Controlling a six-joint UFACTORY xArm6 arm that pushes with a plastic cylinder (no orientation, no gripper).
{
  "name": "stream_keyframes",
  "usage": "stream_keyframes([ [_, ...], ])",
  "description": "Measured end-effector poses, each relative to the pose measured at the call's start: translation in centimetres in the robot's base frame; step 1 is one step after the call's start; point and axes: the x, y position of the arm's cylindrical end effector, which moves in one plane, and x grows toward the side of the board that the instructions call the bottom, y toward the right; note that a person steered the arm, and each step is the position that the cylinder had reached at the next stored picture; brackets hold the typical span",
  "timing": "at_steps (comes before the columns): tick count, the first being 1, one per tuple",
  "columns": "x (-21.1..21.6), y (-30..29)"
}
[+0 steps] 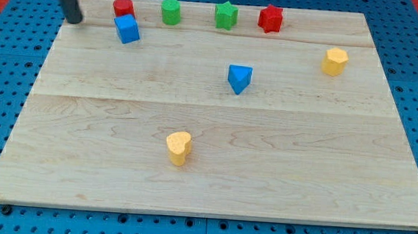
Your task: Slide the blue cube to top left of triangle
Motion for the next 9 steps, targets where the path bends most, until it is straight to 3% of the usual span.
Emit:
stream_keyframes([
  [1, 3.2, 7.8],
  [2, 4.2, 12.1],
  [5, 3.6, 11.7],
  [6, 0.0, 11.6],
  [7, -0.6, 11.9],
  [8, -0.2, 13.6],
  [9, 3.5, 17.0],
])
